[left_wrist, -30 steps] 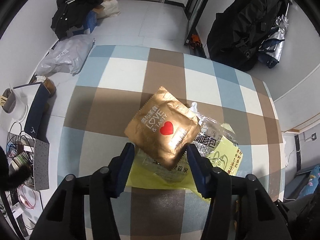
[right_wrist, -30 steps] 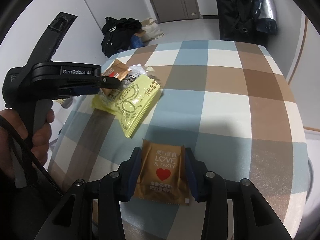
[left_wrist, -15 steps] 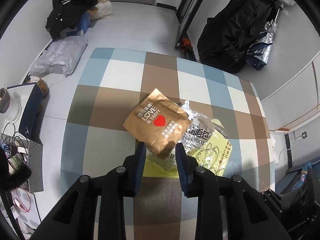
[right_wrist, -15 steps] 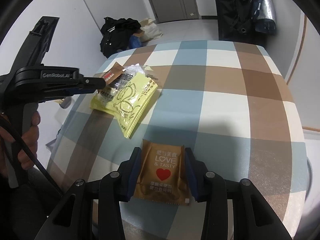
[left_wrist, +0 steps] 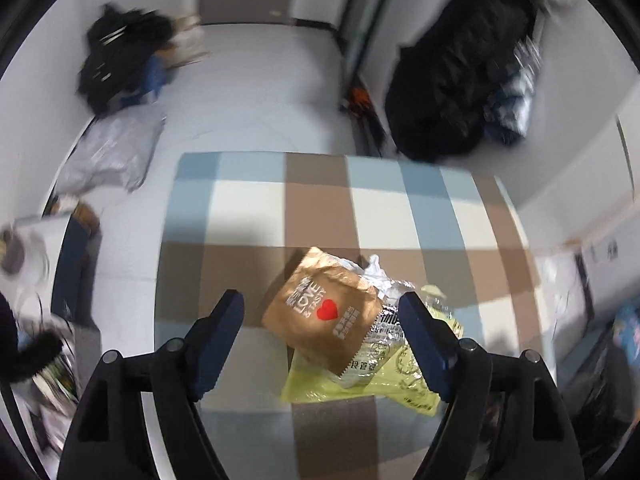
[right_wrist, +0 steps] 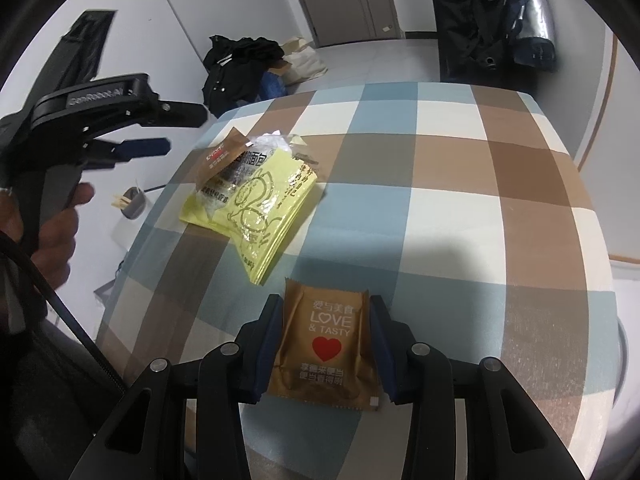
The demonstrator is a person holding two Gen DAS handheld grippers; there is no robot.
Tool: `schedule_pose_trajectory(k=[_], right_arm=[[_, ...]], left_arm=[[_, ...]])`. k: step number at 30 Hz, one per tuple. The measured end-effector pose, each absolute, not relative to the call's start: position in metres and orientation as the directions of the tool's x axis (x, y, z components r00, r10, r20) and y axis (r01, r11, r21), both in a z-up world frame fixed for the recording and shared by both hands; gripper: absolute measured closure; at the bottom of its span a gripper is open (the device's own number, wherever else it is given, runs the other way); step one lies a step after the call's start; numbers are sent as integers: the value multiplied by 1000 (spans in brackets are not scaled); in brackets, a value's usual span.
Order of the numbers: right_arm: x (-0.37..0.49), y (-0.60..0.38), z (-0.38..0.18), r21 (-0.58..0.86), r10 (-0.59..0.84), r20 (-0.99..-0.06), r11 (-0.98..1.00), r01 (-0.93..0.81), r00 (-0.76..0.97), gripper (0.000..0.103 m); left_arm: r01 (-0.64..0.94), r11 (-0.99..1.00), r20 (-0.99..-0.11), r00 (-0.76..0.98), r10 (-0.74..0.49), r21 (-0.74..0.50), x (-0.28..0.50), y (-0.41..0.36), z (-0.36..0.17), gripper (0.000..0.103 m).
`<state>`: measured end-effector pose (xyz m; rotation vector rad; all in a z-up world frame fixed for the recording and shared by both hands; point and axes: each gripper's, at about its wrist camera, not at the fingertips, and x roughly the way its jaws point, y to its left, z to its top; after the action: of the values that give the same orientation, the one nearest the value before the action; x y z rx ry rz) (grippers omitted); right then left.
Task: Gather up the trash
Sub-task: 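Lift both gold packets off the table with both tools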
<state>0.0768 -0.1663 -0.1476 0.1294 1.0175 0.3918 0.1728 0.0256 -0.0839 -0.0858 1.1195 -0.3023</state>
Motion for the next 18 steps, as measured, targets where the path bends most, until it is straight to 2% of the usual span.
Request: schedule_pose_trajectory(k=[9, 18], right_arm=[[83, -163, -147, 289, 386, -803, 919, -270, 455, 60], [83, -160, -147, 278, 389, -798, 916, -290, 460, 60]], left_arm=[[491, 863, -926, 256, -276, -121, 191, -1, -109, 25], [543, 827, -938, 188, -291, -148, 201, 6, -124, 25]])
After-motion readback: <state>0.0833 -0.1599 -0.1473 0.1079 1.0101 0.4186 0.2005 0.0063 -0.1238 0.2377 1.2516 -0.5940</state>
